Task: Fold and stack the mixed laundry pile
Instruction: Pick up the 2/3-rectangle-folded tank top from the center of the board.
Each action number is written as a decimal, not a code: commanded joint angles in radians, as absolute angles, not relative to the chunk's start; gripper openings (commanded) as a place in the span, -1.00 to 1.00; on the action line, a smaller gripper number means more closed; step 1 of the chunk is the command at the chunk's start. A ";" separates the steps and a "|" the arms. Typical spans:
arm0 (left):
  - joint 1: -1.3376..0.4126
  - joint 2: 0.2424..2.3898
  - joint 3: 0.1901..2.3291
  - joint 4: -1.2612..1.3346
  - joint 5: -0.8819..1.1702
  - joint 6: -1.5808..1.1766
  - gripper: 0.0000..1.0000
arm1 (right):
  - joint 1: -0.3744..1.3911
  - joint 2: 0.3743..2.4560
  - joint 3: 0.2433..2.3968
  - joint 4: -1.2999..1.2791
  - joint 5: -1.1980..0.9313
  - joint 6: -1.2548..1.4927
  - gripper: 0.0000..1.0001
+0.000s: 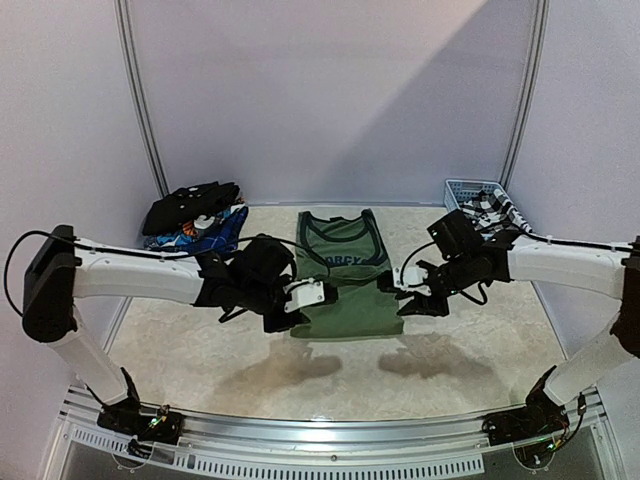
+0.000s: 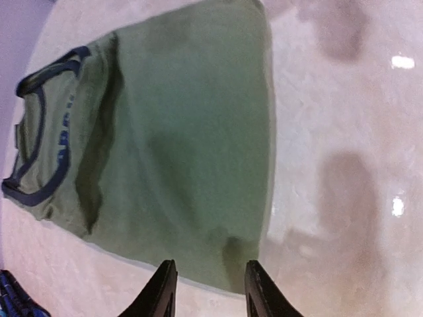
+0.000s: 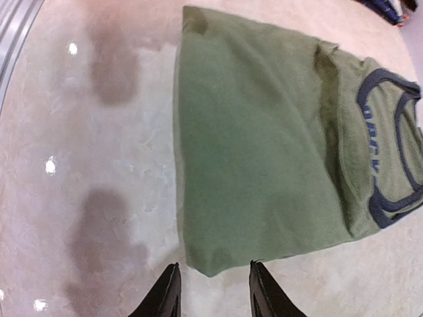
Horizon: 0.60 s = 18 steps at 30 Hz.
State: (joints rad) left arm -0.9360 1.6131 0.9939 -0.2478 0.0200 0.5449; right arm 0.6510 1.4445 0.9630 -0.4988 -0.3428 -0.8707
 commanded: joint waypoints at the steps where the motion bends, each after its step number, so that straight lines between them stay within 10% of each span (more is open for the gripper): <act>1: -0.945 1.701 1.034 -0.314 0.089 0.560 -0.22 | 0.683 1.539 0.975 -0.524 -0.341 -0.929 -0.29; 18: -0.947 1.844 1.040 -0.294 0.048 0.596 -0.20 | 0.703 1.712 0.958 -0.452 -0.246 -0.929 -0.17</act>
State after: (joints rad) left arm -0.9360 1.8114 1.0203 -0.2760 0.0658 0.5739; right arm 0.6930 1.6802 0.9638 -0.4694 -0.2749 -0.9257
